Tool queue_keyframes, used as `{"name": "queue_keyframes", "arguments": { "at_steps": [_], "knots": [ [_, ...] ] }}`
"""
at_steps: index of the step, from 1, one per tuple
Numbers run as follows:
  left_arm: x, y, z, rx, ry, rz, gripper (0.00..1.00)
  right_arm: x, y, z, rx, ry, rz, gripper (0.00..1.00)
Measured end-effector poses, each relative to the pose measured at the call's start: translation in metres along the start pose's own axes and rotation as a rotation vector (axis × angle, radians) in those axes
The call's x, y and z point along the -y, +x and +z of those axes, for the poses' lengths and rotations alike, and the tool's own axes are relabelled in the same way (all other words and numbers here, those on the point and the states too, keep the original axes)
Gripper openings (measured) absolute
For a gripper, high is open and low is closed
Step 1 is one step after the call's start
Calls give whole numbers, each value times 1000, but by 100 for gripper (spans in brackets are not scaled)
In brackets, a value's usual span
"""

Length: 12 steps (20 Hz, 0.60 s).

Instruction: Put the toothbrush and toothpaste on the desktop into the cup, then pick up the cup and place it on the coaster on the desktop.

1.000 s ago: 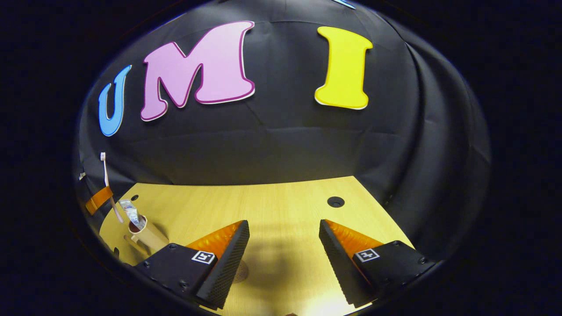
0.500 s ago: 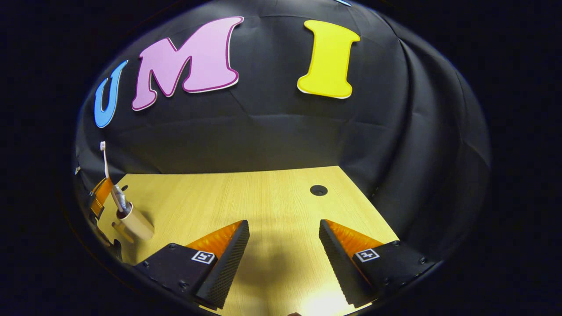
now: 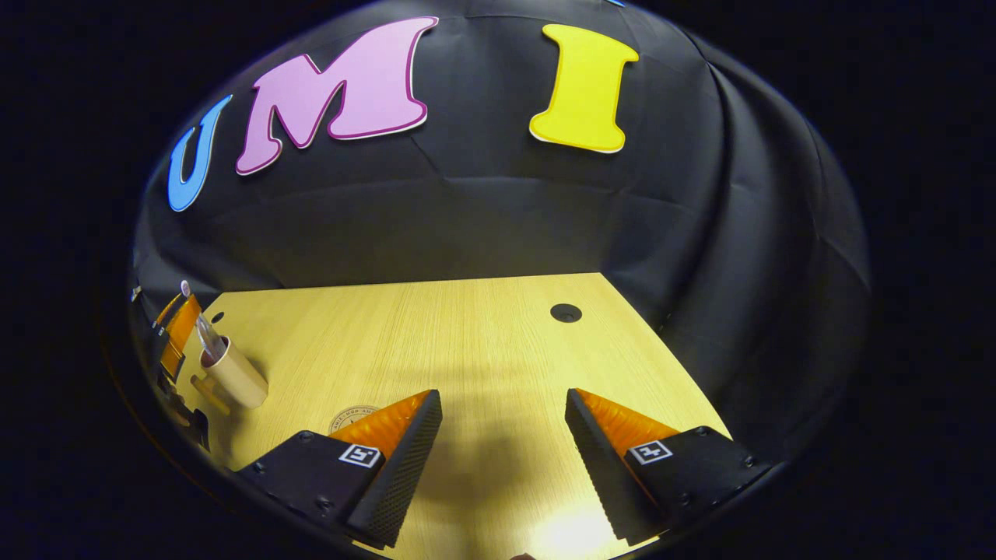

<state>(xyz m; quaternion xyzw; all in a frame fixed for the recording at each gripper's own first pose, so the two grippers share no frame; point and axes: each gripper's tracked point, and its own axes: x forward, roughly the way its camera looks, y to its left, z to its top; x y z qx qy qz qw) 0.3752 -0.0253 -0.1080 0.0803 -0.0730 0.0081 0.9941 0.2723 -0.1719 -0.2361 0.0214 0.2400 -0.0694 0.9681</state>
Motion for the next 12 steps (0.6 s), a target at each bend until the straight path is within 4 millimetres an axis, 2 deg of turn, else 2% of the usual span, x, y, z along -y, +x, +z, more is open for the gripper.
{"name": "queue_keyframes", "arguments": {
  "at_steps": [1, 3, 5, 7, 12],
  "knots": [
    [0, -2, 0, -9, 16, 4, 67, -1, 0, -1, -3, 6, 2, 98],
    [2, -6, 2, -24, 48, 7, 76, -3, -1, 0, 1, 9, 7, 98],
    [4, -13, -1, -58, 65, -4, 91, -4, -3, 2, 6, 7, 12, 98],
    [1, -21, -3, -91, 77, 2, 99, -2, -6, 1, 3, 9, 14, 98],
    [-9, -38, 2, -146, 32, -5, 98, 10, -13, -3, -3, 32, 10, 98]
  ]
}}
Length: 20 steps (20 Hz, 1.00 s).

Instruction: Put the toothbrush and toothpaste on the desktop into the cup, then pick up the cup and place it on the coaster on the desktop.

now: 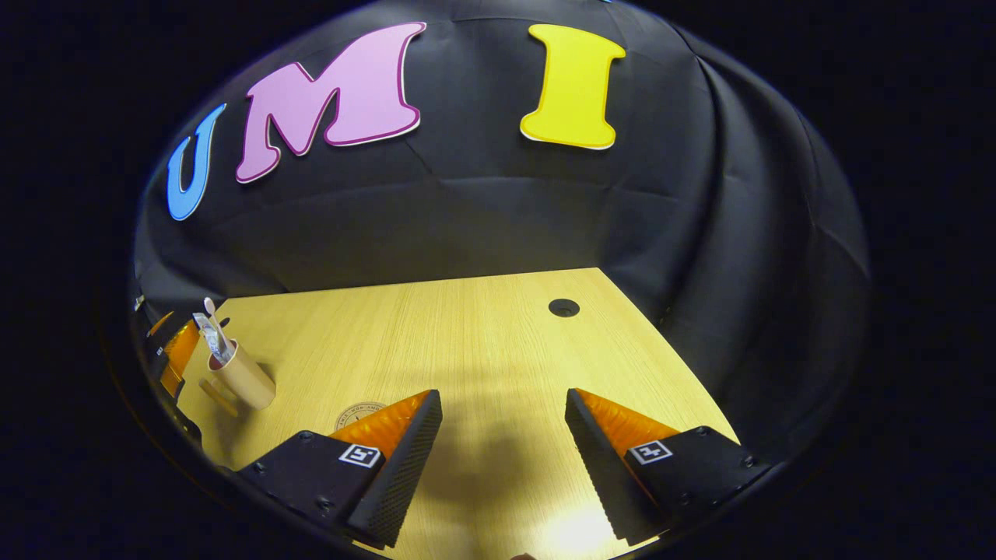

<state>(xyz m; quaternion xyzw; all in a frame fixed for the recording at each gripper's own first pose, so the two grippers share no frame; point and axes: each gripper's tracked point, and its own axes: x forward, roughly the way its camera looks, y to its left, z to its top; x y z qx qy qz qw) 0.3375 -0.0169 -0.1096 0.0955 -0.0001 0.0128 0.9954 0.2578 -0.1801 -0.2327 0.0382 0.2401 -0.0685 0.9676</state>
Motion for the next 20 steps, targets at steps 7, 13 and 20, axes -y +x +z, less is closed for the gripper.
{"name": "queue_keyframes", "arguments": {
  "at_steps": [7, 13, 20],
  "knots": [
    [-26, 1, -14, -205, -52, 4, 98, 34, -15, 0, 8, 23, -42, 99],
    [-22, -2, -35, -436, -101, -52, 99, 85, -34, -3, 14, 85, -109, 98],
    [1, -13, -70, -670, -80, -115, 99, 171, -62, -12, 22, 169, -246, 99]
  ]
}}
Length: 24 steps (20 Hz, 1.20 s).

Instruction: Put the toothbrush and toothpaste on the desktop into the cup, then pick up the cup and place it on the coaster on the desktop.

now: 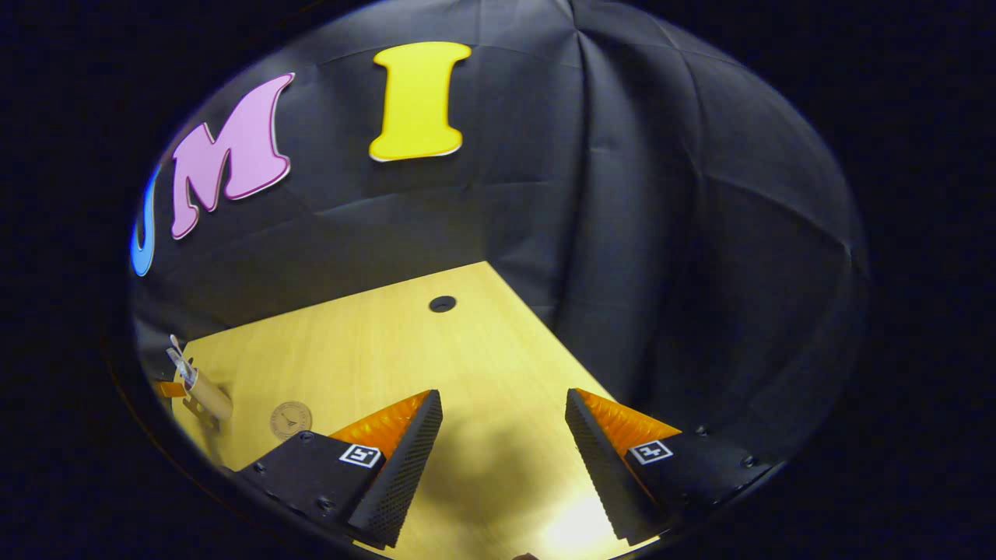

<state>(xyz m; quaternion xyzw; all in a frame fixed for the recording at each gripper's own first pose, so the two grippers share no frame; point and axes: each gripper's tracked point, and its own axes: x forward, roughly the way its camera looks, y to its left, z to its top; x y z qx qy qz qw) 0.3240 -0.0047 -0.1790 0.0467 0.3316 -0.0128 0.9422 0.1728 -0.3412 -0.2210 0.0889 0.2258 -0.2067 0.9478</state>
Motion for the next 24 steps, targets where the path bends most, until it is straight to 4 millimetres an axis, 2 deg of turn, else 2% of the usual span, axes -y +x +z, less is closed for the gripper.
{"name": "queue_keyframes", "arguments": {
  "at_steps": [4, 6, 10, 14, 16, 19, 24],
  "knots": [
    [2, 19, -24, -152, 32, -2, 99, 50, -12, 4, 14, 43, -84, 98],
    [7, 26, -29, -212, 9, -21, 100, 70, -18, 1, 15, 56, -126, 98],
    [9, 46, -39, -315, 8, -21, 99, 97, -28, -6, 13, 94, -174, 99],
    [8, 61, -47, -396, 63, -15, 99, 116, -39, -13, 7, 85, -201, 98],
    [8, 66, -47, -424, 73, -18, 92, 123, -40, -15, 9, 81, -212, 98],
    [5, 71, -48, -472, 83, -23, 74, 129, -42, -25, -12, 122, -212, 98],
    [6, 69, -51, -510, 109, -42, 68, 134, -48, -28, -14, 132, -229, 99]
  ]
}}
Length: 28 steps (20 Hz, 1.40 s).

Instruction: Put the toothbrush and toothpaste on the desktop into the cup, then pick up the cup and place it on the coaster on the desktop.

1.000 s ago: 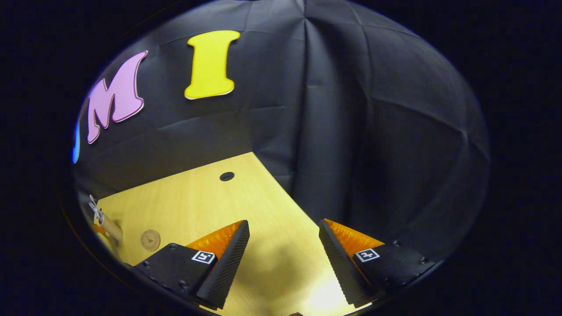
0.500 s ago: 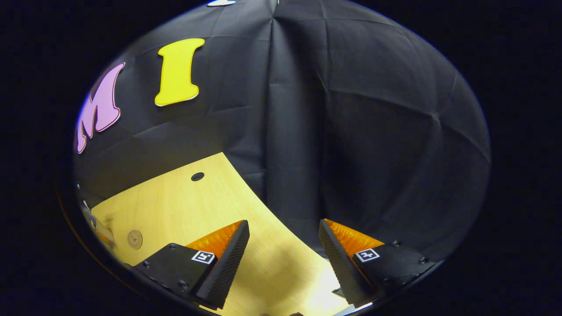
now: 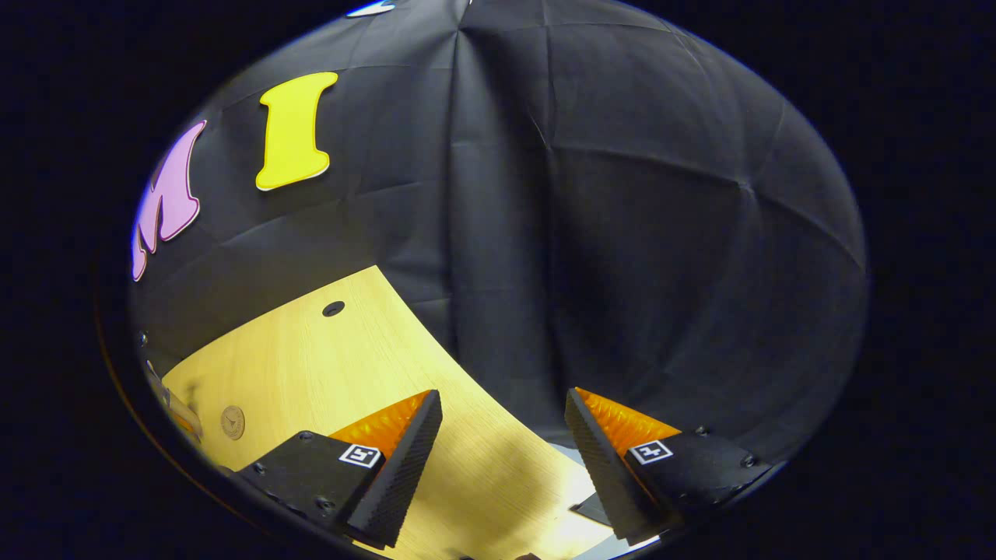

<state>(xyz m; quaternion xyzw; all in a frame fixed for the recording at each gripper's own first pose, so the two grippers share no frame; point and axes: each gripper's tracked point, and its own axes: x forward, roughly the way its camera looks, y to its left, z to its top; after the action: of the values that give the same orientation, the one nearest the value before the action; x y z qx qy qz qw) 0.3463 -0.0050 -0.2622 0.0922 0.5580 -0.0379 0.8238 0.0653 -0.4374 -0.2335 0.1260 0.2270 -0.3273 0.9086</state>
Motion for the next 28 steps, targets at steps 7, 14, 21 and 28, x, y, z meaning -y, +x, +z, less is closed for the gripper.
{"name": "queue_keyframes", "arguments": {
  "at_steps": [7, 14, 21, 28],
  "knots": [
    [-2, 1, -8, -47, 3, -8, 36, -10, -5, -2, -5, -3, 30, 98],
    [0, -5, -6, -12, -18, -17, 27, -21, -12, -1, -4, -24, 55, 98],
    [21, -25, 9, 31, 78, -20, 27, -18, -14, 8, 2, -21, 54, 99],
    [102, -35, 25, 56, 219, -95, 27, -2, -17, 18, 12, -13, 21, 99]
  ]
}}
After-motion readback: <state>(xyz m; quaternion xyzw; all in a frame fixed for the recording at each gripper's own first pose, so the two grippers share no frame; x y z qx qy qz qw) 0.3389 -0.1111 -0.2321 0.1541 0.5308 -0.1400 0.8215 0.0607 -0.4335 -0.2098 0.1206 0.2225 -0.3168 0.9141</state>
